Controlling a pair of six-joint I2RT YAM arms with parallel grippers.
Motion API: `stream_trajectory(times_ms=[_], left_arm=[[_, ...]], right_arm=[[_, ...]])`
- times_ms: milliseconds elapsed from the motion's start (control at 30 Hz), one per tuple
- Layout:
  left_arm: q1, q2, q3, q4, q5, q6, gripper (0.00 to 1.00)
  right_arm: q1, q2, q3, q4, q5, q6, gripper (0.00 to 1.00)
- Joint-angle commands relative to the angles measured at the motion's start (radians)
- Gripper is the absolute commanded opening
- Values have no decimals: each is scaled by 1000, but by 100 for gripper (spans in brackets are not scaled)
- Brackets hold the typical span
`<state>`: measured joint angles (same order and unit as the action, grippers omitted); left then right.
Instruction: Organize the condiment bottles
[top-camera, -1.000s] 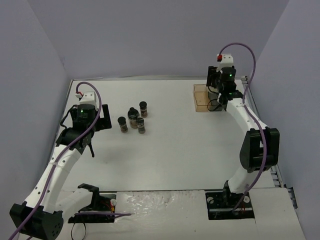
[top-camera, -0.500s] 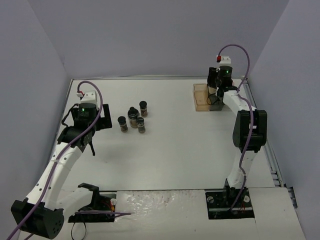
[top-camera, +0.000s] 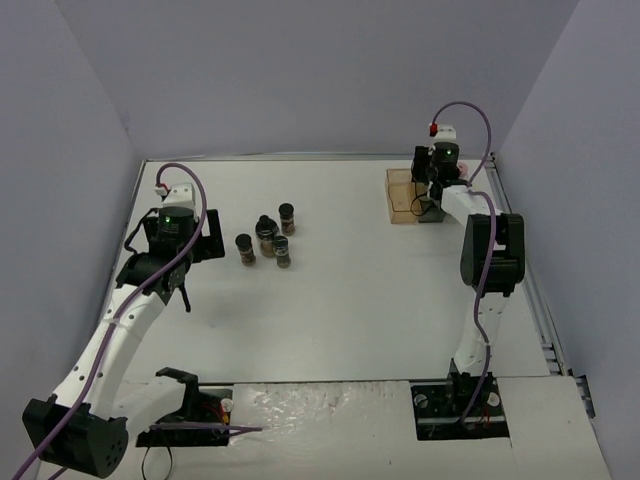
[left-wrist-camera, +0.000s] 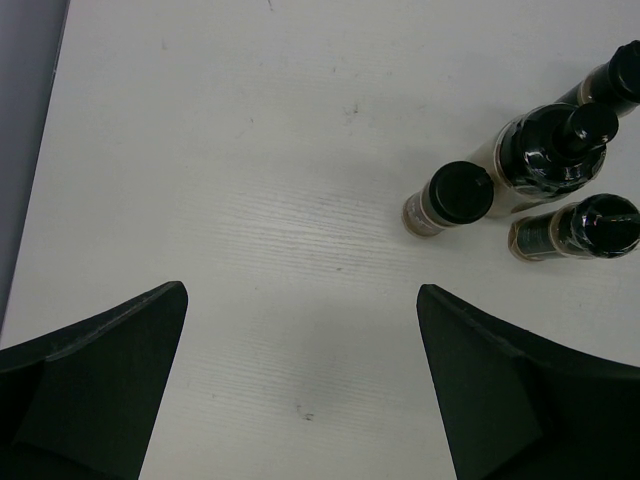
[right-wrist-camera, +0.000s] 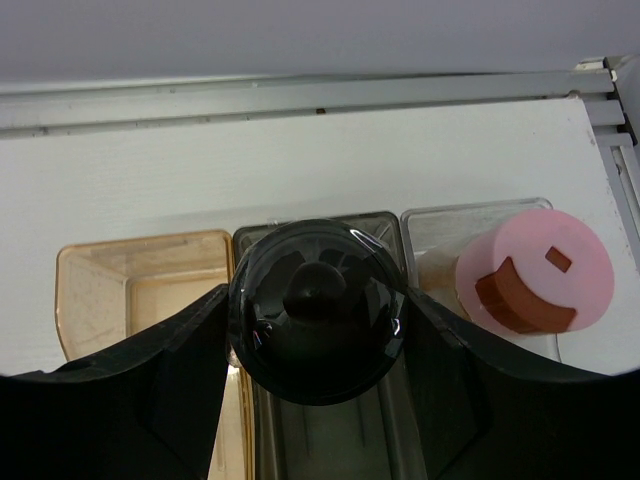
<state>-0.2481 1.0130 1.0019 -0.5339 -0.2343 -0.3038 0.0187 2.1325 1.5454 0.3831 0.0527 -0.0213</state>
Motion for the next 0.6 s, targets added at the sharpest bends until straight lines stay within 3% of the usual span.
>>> stream_trajectory(times_ms=[0, 233, 567], left_arm=[[6, 4, 25, 53, 15, -6, 97], [6, 2, 17, 79, 100, 0, 97], [1, 69, 50, 98, 270, -31, 97]], right_arm=[[-14, -22, 56, 115, -34, 20, 29], [-14, -131, 3, 96, -84, 20, 66], [-14, -419, -131, -19, -144, 52, 96]])
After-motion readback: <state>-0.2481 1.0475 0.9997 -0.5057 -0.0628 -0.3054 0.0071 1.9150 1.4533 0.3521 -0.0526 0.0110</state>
